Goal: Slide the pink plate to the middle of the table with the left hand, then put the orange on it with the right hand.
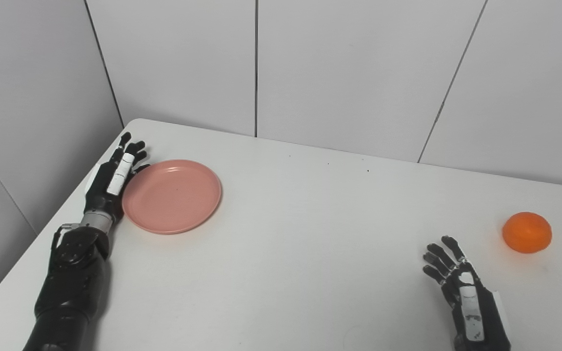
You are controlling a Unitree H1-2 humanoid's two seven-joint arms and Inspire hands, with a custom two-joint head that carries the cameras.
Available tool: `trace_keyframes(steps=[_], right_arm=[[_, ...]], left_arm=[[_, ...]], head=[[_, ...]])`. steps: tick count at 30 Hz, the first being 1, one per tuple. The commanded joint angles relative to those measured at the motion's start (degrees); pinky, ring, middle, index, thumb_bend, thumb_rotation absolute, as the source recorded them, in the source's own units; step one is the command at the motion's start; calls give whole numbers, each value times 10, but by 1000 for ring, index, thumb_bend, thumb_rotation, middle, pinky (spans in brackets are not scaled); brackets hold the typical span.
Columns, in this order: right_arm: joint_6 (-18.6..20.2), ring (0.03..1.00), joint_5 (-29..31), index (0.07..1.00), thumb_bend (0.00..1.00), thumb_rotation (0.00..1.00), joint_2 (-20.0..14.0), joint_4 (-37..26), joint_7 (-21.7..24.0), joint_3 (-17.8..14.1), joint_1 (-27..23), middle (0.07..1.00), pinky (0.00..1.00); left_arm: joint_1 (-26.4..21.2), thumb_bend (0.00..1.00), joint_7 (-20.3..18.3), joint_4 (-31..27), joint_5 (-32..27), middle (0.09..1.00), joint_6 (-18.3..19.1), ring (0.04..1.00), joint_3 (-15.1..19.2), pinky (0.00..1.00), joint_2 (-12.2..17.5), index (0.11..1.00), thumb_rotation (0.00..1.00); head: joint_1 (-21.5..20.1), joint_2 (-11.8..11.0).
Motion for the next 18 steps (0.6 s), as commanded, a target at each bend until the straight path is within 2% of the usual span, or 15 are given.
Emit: trace_keyframes(steps=[1,5,10,13,18], right_arm=[[16,834,3,896,858,934,13,43,2,12,54,834,827],[17,837,2,897,860,939,14,41,2,13,56,837,828],[17,836,-1,895,861,941,15,40,1,13,56,838,826],[18,836,-3,895,862,944,16,39,0,13,56,836,826],[16,835,-5,895,856,947,16,38,-1,15,57,835,825]], left_arm=[[-12,848,-16,-23,-12,950,4,956,-2,843,6,1000,798],[-7,884,-28,-51,-23,968,30,968,-5,887,5,1000,785],[-8,895,-31,-74,-16,973,47,949,-14,869,4,1000,807],[-10,884,-30,-74,-6,969,42,943,-23,827,8,1000,824],[-18,867,-34,-53,-1,965,30,939,-27,782,13,1000,799]], head=[[1,1],[-3,3],[-2,3],[-4,3],[-7,5]])
